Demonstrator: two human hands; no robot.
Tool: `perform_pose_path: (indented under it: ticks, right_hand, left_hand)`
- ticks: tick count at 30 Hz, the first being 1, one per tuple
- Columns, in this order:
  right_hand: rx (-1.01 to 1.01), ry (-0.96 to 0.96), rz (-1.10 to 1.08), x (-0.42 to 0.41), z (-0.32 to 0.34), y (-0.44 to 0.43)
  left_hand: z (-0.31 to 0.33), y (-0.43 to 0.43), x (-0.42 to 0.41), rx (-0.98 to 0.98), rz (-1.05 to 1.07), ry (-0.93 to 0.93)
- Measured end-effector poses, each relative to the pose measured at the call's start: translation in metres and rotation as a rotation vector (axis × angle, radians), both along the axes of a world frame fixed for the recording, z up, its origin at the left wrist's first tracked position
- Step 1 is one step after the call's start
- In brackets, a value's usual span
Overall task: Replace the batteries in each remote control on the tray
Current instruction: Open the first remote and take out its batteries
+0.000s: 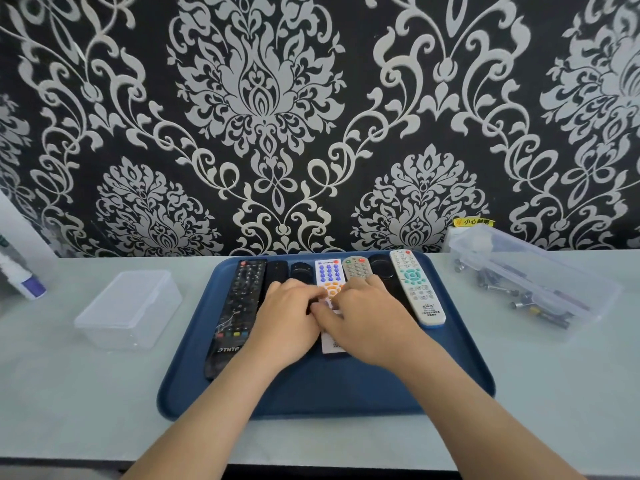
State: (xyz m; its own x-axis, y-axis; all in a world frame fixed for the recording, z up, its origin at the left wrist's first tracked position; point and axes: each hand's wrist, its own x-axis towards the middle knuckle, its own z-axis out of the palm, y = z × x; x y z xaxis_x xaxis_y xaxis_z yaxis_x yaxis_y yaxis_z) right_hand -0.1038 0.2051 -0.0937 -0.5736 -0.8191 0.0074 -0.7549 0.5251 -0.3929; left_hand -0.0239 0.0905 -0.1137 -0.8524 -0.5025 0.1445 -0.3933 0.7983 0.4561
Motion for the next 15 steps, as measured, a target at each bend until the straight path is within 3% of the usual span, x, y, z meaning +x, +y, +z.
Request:
perform_pose_path:
  ticks: [2, 7, 10, 13, 15]
  right_hand:
    - [0.001, -0.030, 0.027, -0.004, 0.000, 0.000]
    - [-0.071, -0.020, 0.029, -0.007, 0.003, 0.004]
    - [-0.114, -0.077, -0.015, -0.008, 0.005, 0.005]
    - [-0.266, -0.204, -0.078, -0.016, -0.001, 0.003]
    - [-0.436, -0.351, -0.184, -0.020, -0.001, 0.001]
  left_hand:
    - [0.005, 0.009, -0.001, 0.046, -0.057, 0.014]
    - [0.001, 0.026, -0.005, -0.226, -0.054, -0.155]
    - [-0.003, 0.033, -0.012, -0.308, -0.005, -0.096]
    - [0.004, 0.040, -0.014, -0.381, 0.027, -0.048]
    - [0.013, 0.033, -0.011, -0.313, 0.068, -0.005]
